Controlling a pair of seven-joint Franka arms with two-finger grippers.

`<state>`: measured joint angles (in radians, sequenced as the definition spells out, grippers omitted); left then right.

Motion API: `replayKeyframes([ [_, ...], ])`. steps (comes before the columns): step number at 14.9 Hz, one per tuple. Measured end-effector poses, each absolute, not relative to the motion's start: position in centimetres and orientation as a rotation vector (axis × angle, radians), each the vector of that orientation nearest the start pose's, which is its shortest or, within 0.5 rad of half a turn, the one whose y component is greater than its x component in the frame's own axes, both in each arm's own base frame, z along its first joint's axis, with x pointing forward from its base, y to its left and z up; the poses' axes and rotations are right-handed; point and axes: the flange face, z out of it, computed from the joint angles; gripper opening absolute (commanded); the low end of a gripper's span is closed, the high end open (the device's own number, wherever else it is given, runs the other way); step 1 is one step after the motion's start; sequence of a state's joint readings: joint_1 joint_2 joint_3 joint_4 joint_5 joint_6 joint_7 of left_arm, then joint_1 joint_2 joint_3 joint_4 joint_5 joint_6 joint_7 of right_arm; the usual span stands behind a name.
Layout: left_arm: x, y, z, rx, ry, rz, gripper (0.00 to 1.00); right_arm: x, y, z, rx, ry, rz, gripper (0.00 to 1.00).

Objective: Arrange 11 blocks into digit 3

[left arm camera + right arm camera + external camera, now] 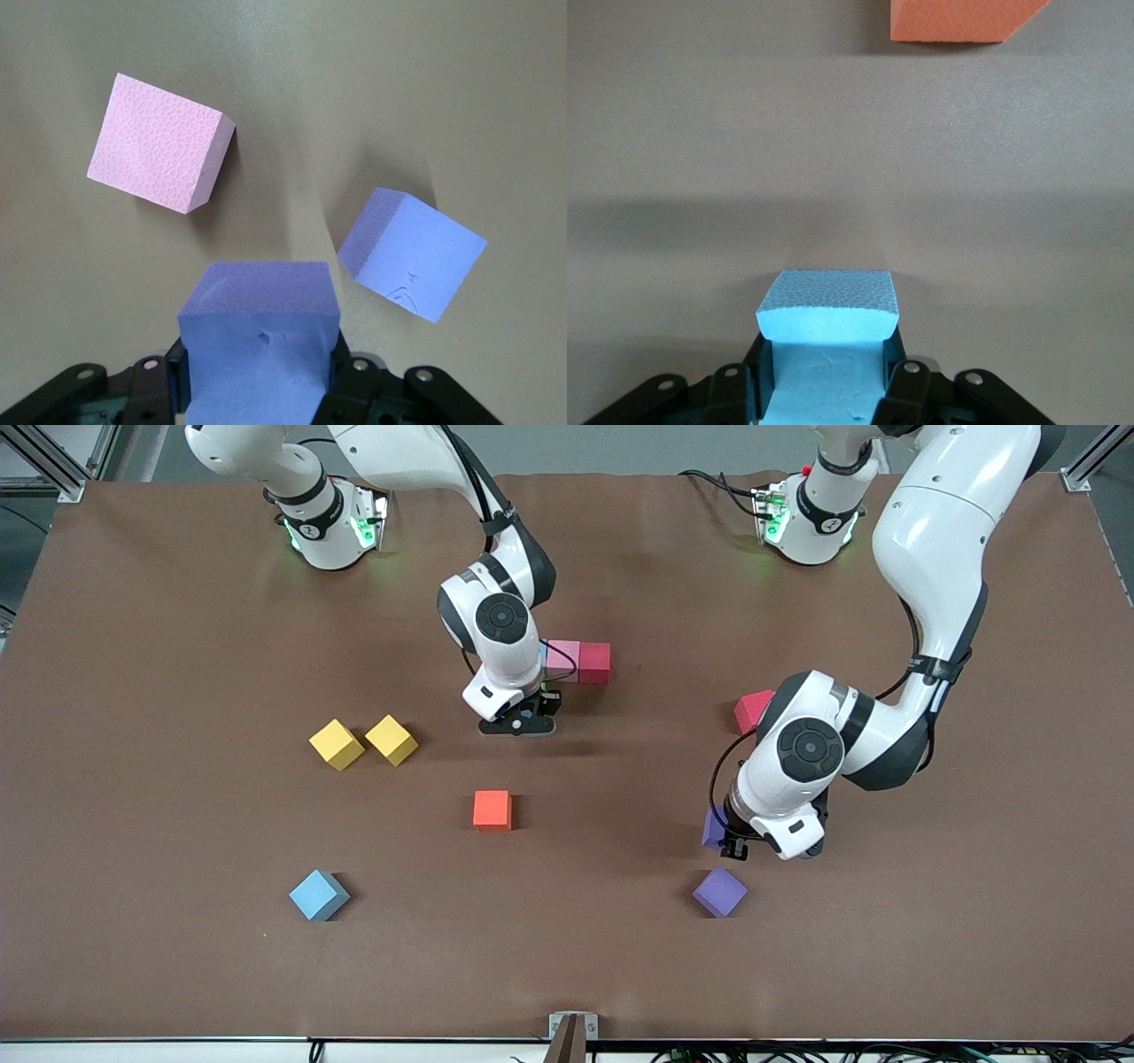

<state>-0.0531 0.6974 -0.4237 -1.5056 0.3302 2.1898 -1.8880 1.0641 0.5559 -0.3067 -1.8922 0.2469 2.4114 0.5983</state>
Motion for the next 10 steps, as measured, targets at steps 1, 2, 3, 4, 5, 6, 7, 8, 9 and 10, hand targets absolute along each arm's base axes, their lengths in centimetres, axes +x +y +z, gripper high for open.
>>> replayKeyframes([
  [1, 66.24, -26.99, 28.57, -2.519, -1.957, -0.045, 0.55, 45.21, 44.26, 21.99, -3.139, -0.027, 0.004, 0.01],
  [2, 66.25, -27.01, 28.54, -2.520, -1.958, -0.046, 0.55, 45.21, 44.26, 21.99, -3.139, -0.028, 0.004, 0.01],
  [3, 66.29, -27.04, 28.52, -2.524, -1.961, -0.047, 0.55, 45.21, 44.26, 21.99, -3.139, -0.028, 0.004, 0.01],
  [4, 66.33, -27.06, 28.50, -2.527, -1.963, -0.049, 0.55, 45.22, 44.26, 21.99, -3.139, -0.028, 0.003, 0.01],
  [5, 66.34, -27.07, 28.47, -2.528, -1.964, -0.049, 0.55, 45.22, 44.26, 22.00, -3.139, -0.028, 0.003, 0.01],
  [6, 66.35, -27.08, 28.44, -2.528, -1.964, -0.049, 0.55, 45.23, 44.25, 22.00, -3.139, -0.028, 0.003, 0.02],
  [7, 66.35, -27.08, 28.42, -2.528, -1.964, -0.049, 0.55, 45.24, 44.24, 22.00, -3.139, -0.027, 0.002, 0.03],
  [8, 66.35, -27.08, 28.40, -2.528, -1.964, -0.048, 0.55, 45.25, 44.23, 22.00, -3.139, -0.027, 0.002, 0.08],
  [9, 66.35, -27.08, 28.38, -2.528, -1.964, -0.048, 0.55, 45.27, 44.22, 22.01, -3.139, -0.027, 0.002, 0.26],
  [10, 66.35, -27.08, 28.38, -2.528, -1.964, -0.048, 0.55, 45.31, 44.18, 22.02, -3.139, -0.026, 0.001, 0.99],
])
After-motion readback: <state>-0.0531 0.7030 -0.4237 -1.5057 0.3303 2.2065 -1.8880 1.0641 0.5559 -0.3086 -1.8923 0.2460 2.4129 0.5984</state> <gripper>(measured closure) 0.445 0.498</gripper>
